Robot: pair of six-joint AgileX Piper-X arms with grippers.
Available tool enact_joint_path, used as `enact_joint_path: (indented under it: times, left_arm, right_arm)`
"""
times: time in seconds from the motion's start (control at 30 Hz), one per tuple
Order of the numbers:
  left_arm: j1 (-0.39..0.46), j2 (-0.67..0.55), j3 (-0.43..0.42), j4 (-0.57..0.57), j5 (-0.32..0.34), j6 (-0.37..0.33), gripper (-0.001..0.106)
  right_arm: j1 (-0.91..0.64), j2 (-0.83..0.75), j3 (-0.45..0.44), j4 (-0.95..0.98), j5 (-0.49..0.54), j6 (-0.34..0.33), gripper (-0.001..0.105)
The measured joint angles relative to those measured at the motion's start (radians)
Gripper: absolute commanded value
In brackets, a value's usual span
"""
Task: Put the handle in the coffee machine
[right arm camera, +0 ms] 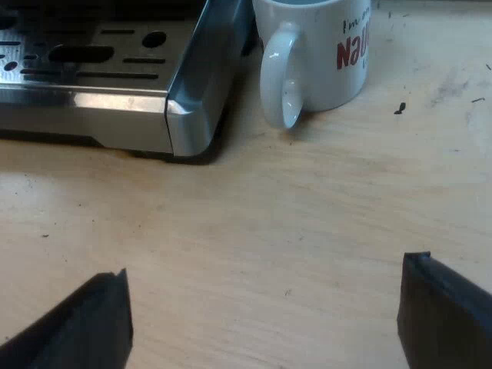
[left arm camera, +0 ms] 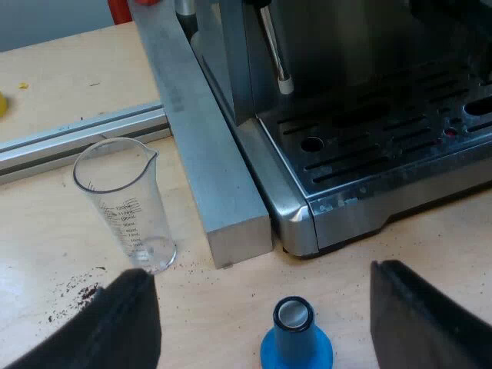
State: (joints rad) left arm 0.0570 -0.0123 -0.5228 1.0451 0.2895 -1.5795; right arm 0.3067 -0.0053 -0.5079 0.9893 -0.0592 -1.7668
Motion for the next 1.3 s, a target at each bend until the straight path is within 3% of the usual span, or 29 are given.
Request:
enact_joint_path:
  times: [0.43,0.8,1.3]
  left_arm:
    - [0.0,0.0,0.0,0.0,0.0,0.0,0.061]
    - [0.0,0.0,0.0,0.0,0.0,0.0,0.061]
    - [0.0,0.0,0.0,0.0,0.0,0.0,0.061]
  right_arm:
    - [-0.007,0.0,0.0,0.002,0.0,0.0,0.072]
    - [-0.188,0.0,0.0,0.001,0.0,0.0,0.072]
    - [-0.193,0.0,0.0,0.001,0.0,0.0,0.072]
